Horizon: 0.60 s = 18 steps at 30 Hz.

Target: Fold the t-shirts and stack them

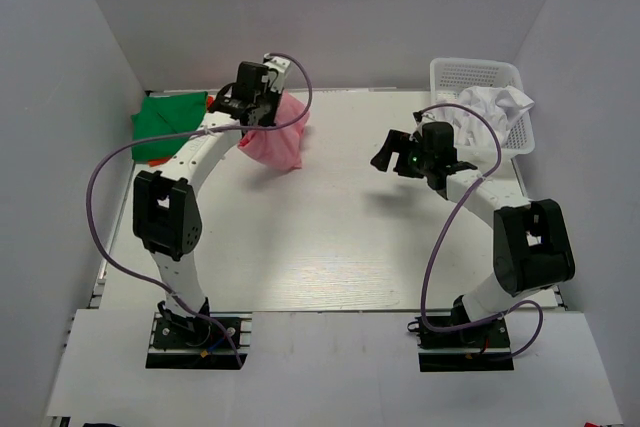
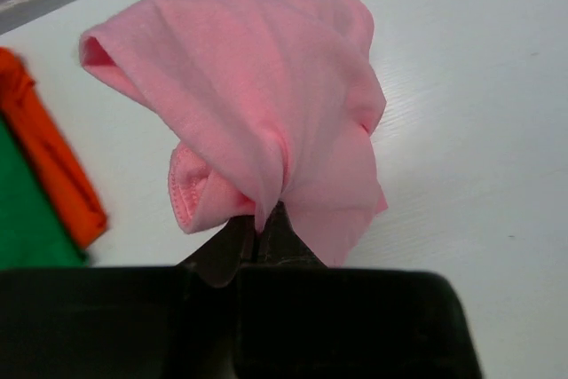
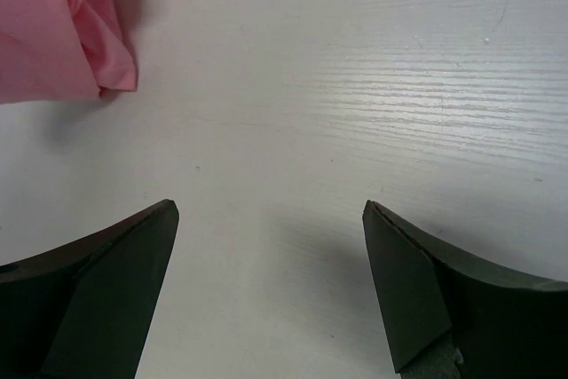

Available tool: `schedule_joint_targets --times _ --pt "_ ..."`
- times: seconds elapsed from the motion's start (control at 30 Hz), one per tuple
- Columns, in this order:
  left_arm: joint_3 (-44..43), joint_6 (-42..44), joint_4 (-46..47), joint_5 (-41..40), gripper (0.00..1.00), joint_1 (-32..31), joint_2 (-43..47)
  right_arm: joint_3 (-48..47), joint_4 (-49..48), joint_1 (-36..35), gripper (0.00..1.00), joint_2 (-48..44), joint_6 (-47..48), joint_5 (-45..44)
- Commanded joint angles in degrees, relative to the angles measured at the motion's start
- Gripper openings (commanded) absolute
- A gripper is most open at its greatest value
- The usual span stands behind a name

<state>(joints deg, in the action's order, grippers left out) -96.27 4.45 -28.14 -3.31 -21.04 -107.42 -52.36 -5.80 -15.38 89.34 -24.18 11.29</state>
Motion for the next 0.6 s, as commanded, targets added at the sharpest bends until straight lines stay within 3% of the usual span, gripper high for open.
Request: schedule_joint_targets --times 0.0,0.57 --pt "-4.1 5.04 -2.26 -3.37 0.0 2.66 3.27 -3.18 -2.63 0.17 0.9 0.66 0.45 0.57" --pt "-12.71 9.88 -7.19 -3.46 0.0 18.83 0.55 -14.08 -1.76 -0.18 0.9 9.35 -1.21 6.2"
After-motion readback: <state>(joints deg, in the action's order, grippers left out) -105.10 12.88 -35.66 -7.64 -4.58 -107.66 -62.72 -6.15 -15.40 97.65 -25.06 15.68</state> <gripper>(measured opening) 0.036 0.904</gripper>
